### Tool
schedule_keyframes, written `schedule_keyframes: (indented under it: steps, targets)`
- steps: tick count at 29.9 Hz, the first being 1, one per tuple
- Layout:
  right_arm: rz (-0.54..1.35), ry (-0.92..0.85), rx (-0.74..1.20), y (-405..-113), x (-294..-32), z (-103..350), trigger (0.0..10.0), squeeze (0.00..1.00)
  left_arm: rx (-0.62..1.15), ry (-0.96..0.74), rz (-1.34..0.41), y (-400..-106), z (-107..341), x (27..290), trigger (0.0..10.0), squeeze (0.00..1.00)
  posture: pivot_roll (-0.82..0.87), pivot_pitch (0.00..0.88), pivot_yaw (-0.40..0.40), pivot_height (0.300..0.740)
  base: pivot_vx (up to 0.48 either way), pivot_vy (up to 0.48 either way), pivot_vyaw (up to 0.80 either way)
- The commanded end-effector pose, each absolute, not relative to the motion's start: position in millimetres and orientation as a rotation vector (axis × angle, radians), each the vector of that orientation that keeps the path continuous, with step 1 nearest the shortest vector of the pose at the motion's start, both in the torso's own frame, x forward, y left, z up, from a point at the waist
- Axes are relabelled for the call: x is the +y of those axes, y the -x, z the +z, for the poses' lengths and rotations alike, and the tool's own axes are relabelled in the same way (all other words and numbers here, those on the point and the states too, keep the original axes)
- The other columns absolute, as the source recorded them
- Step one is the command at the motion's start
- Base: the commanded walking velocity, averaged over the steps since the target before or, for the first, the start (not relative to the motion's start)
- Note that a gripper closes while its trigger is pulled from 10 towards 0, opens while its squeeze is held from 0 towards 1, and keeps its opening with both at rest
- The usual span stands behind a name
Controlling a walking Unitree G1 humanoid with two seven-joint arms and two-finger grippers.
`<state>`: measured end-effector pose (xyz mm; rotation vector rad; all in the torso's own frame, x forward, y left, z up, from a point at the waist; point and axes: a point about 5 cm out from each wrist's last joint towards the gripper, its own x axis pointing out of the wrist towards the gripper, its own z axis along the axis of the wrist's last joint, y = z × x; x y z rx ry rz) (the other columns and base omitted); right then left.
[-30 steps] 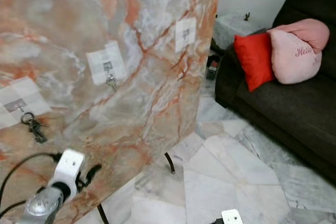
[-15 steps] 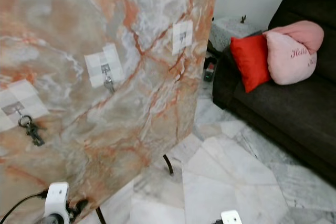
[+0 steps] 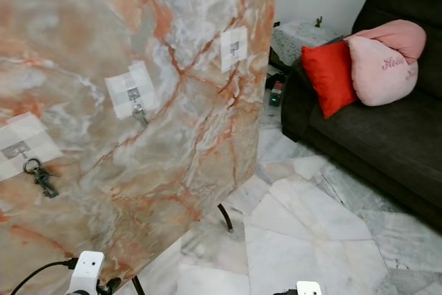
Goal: Hang keys on a hook
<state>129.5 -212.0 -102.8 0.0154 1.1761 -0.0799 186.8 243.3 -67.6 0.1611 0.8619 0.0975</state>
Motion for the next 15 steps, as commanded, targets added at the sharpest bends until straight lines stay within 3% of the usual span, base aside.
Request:
schedule_keyframes:
  steps: [1,15]
  targets:
    - [-0.097,-0.014,1.16,-131,-215,-102,10.0,0.0,0.888,-0.152,0.123,-181,-71,243,10.0,0.0,0.0,0.0,-0.043,0.74,0.0,0.0,0.0]
    - [-0.037,0.028,1.179,-130,-215,-102,10.0,0.0,0.987,-0.132,0.211,-144,-82,265,10.0,0.0,0.01,0.0,-0.05,0.74,0.0,0.0,0.78]
